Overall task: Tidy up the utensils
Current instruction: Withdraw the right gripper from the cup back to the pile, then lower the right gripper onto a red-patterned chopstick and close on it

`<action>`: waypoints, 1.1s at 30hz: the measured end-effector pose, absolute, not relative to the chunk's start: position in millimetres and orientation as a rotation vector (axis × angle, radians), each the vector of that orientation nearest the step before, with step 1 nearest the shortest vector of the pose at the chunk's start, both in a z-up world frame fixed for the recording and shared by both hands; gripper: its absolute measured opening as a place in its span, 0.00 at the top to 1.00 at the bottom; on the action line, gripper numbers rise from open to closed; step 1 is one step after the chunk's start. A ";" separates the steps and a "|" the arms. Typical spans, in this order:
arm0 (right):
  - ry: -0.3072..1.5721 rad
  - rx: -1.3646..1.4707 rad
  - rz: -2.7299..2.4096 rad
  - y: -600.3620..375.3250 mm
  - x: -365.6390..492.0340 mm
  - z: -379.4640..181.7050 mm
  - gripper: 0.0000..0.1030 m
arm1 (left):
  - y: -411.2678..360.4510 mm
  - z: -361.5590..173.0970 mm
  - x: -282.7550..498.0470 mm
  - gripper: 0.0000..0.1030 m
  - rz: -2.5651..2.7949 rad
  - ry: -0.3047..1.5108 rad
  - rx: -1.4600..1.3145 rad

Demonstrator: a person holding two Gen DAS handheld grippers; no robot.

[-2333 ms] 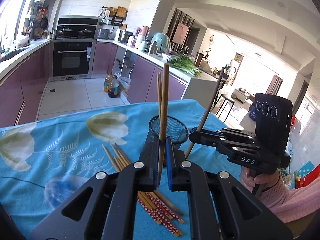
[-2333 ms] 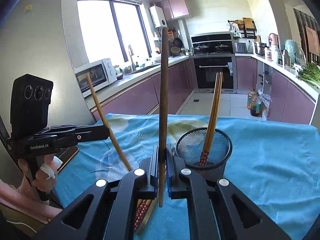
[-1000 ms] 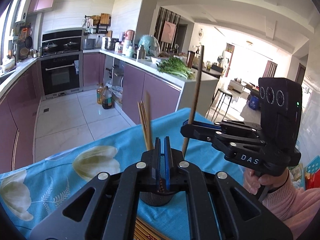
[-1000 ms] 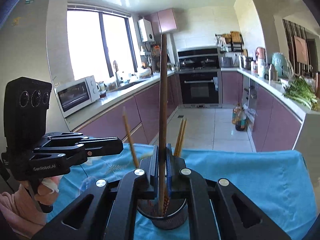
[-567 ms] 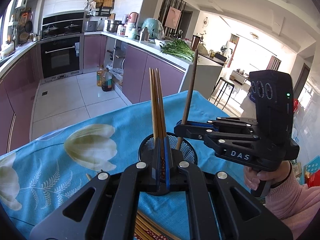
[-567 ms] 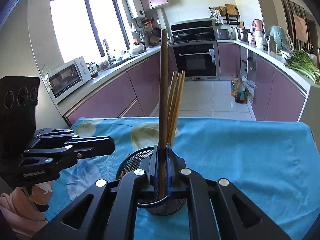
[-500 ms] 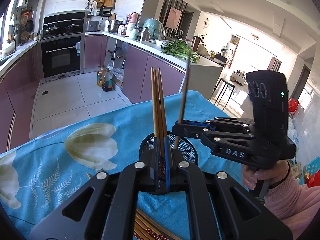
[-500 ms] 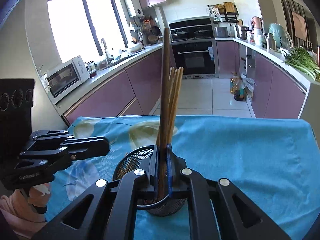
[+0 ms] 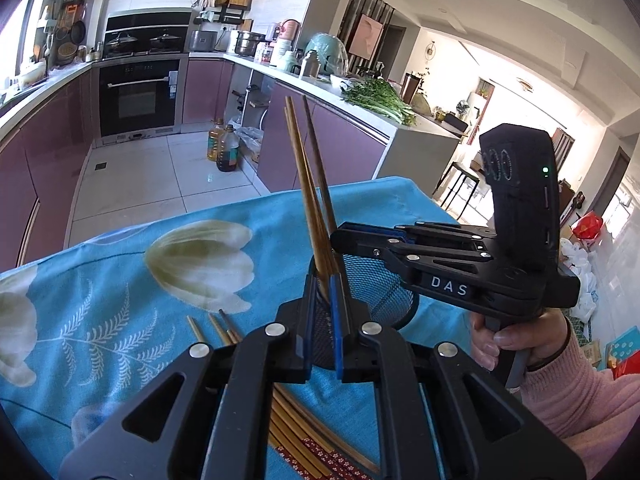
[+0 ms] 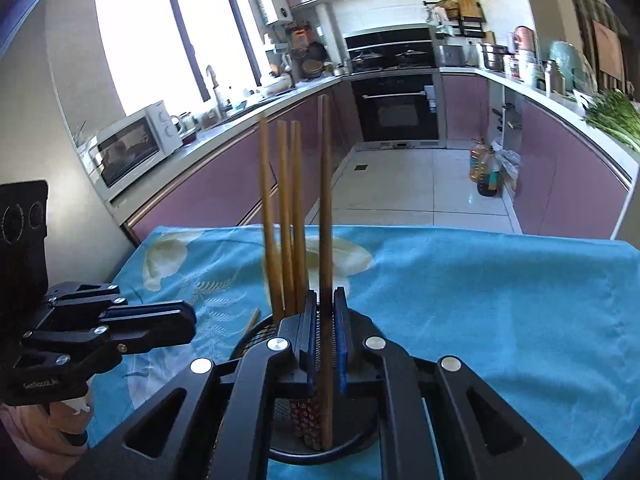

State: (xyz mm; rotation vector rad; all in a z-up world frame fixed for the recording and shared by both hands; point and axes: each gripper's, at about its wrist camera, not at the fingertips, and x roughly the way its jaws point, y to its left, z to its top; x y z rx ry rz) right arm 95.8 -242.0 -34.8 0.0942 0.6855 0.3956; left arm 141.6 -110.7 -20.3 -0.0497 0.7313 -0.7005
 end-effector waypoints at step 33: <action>0.844 0.029 0.544 -187.5 23.2 -101.8 0.65 | -61.4 -121.7 102.0 0.57 -0.481 0.923 0.004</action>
